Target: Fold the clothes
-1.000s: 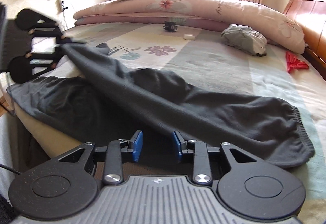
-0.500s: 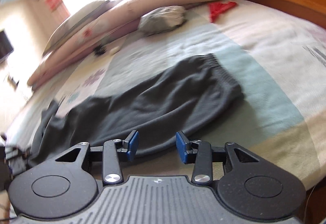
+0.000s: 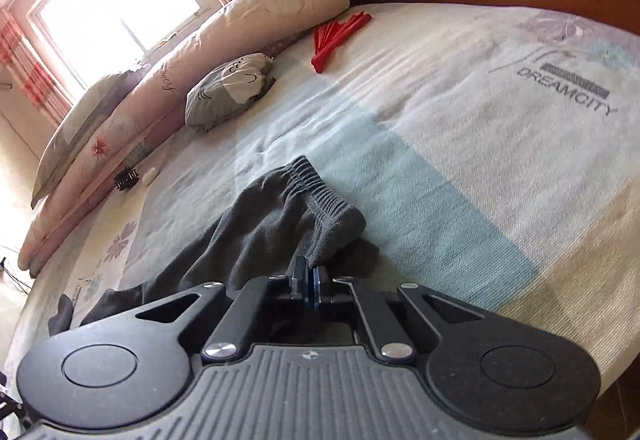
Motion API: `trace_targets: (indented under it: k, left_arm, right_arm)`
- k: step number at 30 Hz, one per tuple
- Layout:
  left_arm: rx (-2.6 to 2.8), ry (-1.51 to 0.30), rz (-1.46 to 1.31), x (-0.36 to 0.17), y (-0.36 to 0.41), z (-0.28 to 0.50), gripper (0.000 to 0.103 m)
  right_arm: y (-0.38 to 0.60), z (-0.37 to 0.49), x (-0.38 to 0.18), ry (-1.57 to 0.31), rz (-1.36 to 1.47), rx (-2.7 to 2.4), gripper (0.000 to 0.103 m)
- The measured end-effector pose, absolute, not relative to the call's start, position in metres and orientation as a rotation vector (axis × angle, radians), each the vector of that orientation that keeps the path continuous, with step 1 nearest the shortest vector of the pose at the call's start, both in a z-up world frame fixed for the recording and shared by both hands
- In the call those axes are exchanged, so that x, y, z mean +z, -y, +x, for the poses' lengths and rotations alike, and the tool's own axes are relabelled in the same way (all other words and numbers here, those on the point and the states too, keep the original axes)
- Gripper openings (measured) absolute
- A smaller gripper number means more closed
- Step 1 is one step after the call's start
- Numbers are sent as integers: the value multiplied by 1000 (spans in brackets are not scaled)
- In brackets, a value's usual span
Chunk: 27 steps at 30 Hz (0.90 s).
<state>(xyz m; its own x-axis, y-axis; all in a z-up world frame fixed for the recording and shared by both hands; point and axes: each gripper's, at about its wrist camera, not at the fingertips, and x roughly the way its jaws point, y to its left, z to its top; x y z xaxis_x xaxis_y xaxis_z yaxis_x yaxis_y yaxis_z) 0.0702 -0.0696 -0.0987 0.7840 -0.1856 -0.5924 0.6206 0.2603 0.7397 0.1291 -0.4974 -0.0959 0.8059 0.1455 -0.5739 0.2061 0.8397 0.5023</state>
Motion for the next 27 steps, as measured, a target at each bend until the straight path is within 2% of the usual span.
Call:
trace_targets:
  k: [5,7,8,9,10,17,20,23,25,27]
  left_arm:
    - [-580,-496,1179,-110,69,74,3]
    - [-578,-512,1166,-111,68,75,5]
    - [-573,-515,1155,-109,68,75,7]
    - [-570,-521,1145,-105,66,74,13]
    - [-569,-541,1115,-99,60,75,13]
    - [-556,-688,877,-57,21,78,15]
    - [-527,-767,719,-38,-5,86,17]
    - [-442,-808,516,-23,-34,104,26]
    - [-402,-860,310,-24,-55,123,45]
    - [-368,-919,64,-32,-78,144,49]
  right_arm:
    - [490,134,-102,-724,481,-51,7]
    - [489,128,-97,-720,472,-62,13]
    - [488,125,-95,-717,465,-68,20]
    - [486,121,-90,-712,438,-80,30]
    - [484,116,-86,-706,411,-93,33]
    - [464,96,-53,-637,247,-97,44]
    - [450,96,-41,-606,222,-53,45]
    - [431,99,-33,-581,231,17,50]
    - [416,103,-33,-567,249,72,53]
    - [402,107,-35,-570,270,112,54]
